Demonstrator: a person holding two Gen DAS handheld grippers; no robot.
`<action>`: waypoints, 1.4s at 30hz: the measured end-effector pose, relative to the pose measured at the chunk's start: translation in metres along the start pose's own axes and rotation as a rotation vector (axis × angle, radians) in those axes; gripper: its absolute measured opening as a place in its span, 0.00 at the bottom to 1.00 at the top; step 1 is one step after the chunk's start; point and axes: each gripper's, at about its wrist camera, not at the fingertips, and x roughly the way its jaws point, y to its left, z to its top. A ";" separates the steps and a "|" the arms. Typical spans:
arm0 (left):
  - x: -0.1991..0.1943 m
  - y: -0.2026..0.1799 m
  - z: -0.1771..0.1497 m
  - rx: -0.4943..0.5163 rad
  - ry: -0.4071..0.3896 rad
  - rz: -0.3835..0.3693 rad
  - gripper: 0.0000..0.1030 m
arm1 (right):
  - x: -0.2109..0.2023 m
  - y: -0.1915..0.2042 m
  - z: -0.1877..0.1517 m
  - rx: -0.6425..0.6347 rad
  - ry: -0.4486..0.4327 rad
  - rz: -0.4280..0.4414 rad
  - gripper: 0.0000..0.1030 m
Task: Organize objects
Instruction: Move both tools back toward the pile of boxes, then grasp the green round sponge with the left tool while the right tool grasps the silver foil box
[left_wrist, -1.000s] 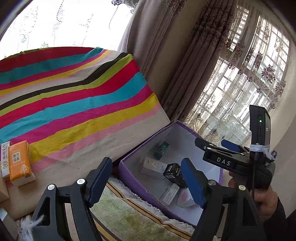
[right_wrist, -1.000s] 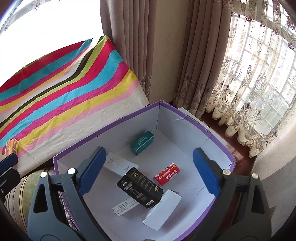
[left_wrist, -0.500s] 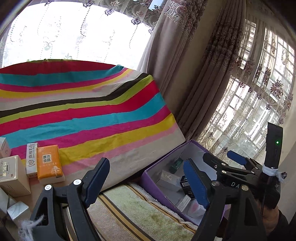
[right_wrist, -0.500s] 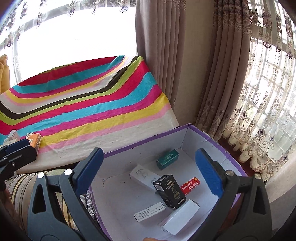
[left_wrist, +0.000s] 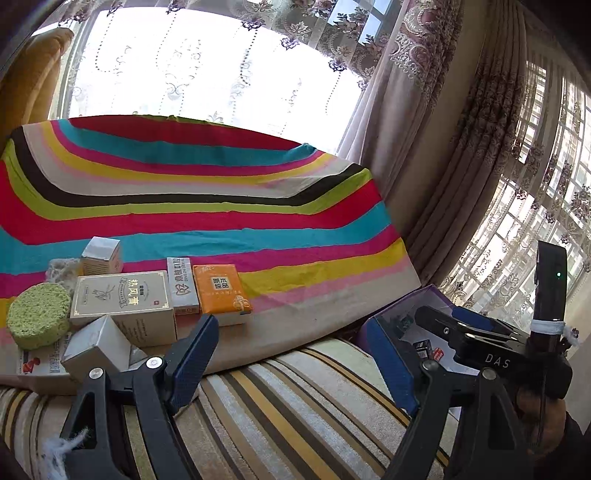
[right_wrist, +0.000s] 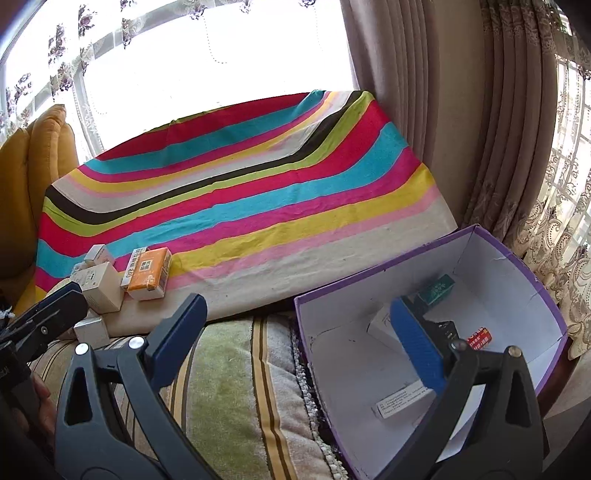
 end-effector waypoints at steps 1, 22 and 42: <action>-0.005 0.008 -0.002 -0.015 -0.001 0.019 0.81 | 0.001 0.007 -0.001 -0.013 0.006 0.013 0.97; -0.076 0.123 -0.029 -0.156 0.059 0.284 0.81 | 0.031 0.138 -0.025 -0.267 0.189 0.361 0.97; -0.035 0.170 -0.001 -0.144 0.167 0.314 0.83 | 0.070 0.202 -0.032 -0.366 0.319 0.484 0.89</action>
